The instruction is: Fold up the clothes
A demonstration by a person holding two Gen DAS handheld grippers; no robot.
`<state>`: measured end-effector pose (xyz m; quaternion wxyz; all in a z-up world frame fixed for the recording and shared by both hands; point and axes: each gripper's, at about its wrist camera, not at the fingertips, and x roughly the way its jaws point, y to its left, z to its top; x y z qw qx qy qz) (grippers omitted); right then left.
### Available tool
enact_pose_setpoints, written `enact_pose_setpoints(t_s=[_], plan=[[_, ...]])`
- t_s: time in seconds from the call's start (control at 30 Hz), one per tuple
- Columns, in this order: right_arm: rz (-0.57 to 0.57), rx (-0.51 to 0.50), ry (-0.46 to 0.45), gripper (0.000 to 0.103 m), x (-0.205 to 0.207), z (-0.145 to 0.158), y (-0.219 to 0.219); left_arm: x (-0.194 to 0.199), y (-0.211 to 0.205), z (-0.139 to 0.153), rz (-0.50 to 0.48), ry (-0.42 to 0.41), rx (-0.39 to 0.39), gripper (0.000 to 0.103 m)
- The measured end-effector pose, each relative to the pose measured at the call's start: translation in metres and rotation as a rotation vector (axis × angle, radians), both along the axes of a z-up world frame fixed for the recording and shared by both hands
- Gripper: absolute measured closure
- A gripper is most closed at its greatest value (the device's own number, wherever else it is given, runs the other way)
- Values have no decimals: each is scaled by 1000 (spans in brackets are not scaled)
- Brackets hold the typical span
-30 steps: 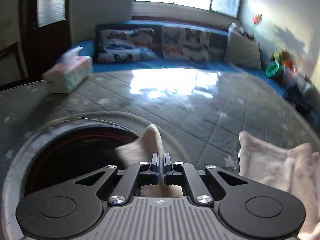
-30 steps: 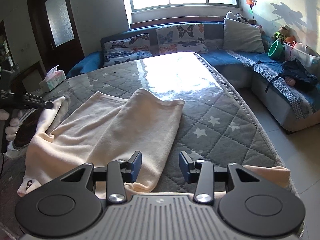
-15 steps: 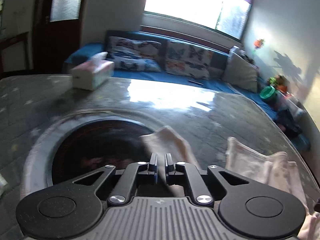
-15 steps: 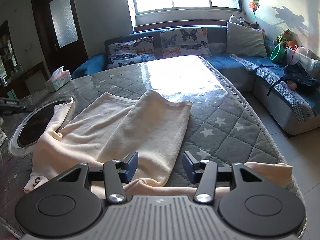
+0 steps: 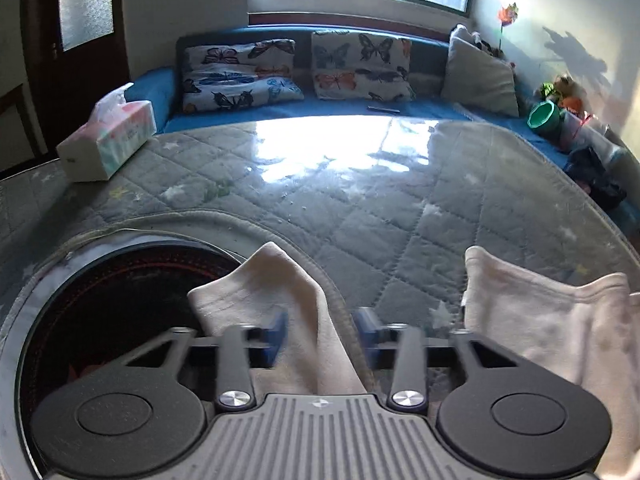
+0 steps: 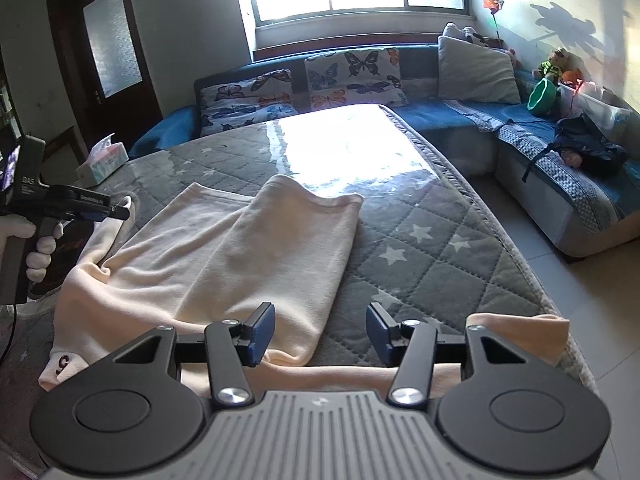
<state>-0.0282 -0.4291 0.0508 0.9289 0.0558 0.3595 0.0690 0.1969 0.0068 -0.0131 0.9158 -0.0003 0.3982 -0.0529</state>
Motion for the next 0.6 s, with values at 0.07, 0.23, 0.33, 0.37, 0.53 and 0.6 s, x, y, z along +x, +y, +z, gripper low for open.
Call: enact_pose_setpoints(t_s=[0.07,0.23,0.33,0.37,0.53,0.6], plan=[[-2,1,1,52,0,-1,0,-1,3,-2,-1,-2,15,92],[6,4,-7,52,-2,1,2,-18,22,10,63,-61,-35,100],[15,6,-13,52,-4,2,5,-45,39,27,100,-140,-83,100],[18,6,-15,52,-5,2,6,-57,47,32,112,-170,-102,100],[35,9,-19,52,-8,2,12,-124,84,52,170,-303,-210,100],[49,10,-22,52,-10,3,16,-150,96,52,194,-335,-217,100]])
